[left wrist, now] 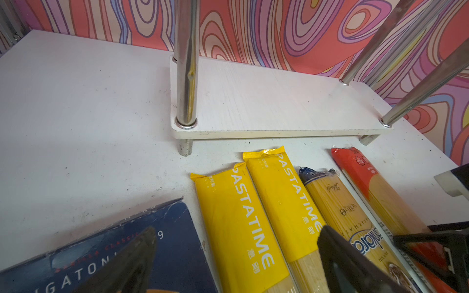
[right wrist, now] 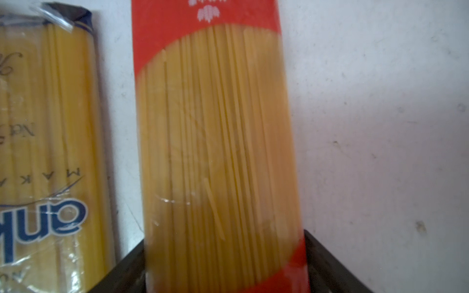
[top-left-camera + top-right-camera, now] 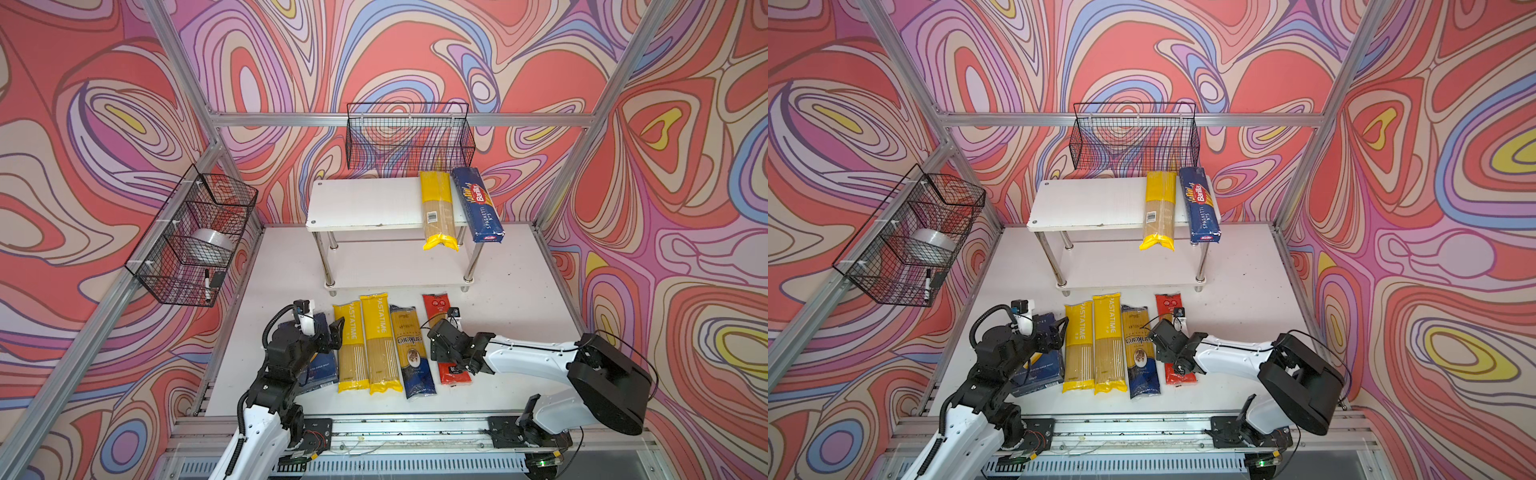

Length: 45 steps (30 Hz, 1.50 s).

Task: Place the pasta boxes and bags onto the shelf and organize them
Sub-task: 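Lower the right gripper around the red-and-yellow bag and close on it, then lift the red-and-yellow bag with the right gripper, tilting it upright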

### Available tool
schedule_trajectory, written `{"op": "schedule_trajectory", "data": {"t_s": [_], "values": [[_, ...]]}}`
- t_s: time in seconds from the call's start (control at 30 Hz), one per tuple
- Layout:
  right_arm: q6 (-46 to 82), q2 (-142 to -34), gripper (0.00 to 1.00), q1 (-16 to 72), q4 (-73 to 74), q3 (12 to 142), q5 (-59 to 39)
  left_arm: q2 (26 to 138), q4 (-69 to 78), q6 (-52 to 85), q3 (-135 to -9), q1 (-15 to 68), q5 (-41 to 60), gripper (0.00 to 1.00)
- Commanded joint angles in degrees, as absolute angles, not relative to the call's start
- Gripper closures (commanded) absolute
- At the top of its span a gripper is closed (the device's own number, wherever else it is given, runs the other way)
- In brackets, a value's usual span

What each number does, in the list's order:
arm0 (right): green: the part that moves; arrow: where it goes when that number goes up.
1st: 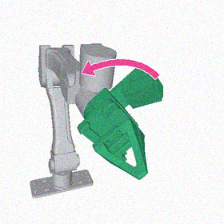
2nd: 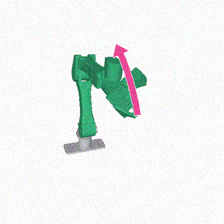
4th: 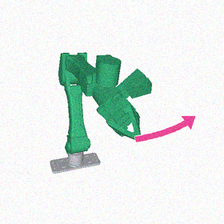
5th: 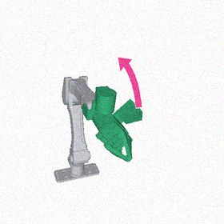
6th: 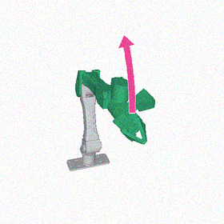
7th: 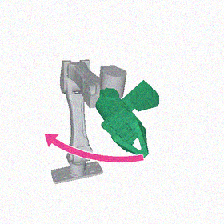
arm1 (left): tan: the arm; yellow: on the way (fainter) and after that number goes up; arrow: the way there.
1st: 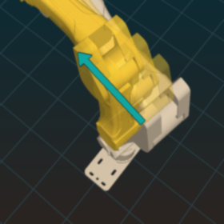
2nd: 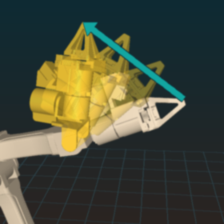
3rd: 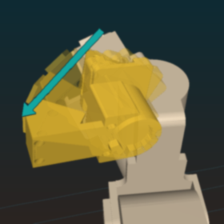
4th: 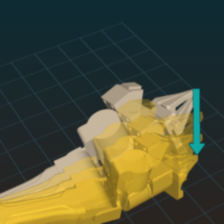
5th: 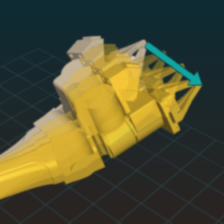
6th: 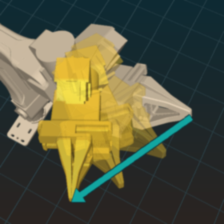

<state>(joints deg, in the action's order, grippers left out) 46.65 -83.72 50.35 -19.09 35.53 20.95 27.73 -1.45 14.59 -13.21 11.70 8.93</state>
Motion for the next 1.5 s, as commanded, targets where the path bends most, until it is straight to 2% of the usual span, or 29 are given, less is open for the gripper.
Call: {"op": "schedule_trajectory", "data": {"t_s": [0.0,0.2,0.53,0.9,1.23,1.33,1.47], "values": [[49.3,-87.4,0.20,50.9,-24.9,34.3,14.8,27.1,-0.6,14.1,-14.2,11.9,9.1,0.00],[49.7,-87.1,0.27,50.9,-27.5,35.3,14.7,25.8,-1.0,14.4,-14.0,11.8,8.2,0.00],[50.7,-82.0,0.41,51.0,-23.8,33.7,14.3,25.6,-1.0,14.3,-13.9,11.9,8.3,0.00],[51.2,-76.0,0.50,51.0,-23.8,30.1,15.0,24.2,-1.4,14.5,-13.4,11.9,7.9,0.00],[52.0,-70.5,0.65,51.0,-22.8,28.3,14.8,25.1,-1.1,14.4,-13.6,11.9,8.2,0.00],[51.9,-69.0,0.74,51.0,-21.2,27.5,14.0,25.9,-0.8,14.2,-13.9,11.9,9.0,0.00],[52.2,-67.1,0.77,51.0,-20.9,26.9,14.4,25.8,-0.8,14.2,-14.0,11.9,8.7,0.00]]}}
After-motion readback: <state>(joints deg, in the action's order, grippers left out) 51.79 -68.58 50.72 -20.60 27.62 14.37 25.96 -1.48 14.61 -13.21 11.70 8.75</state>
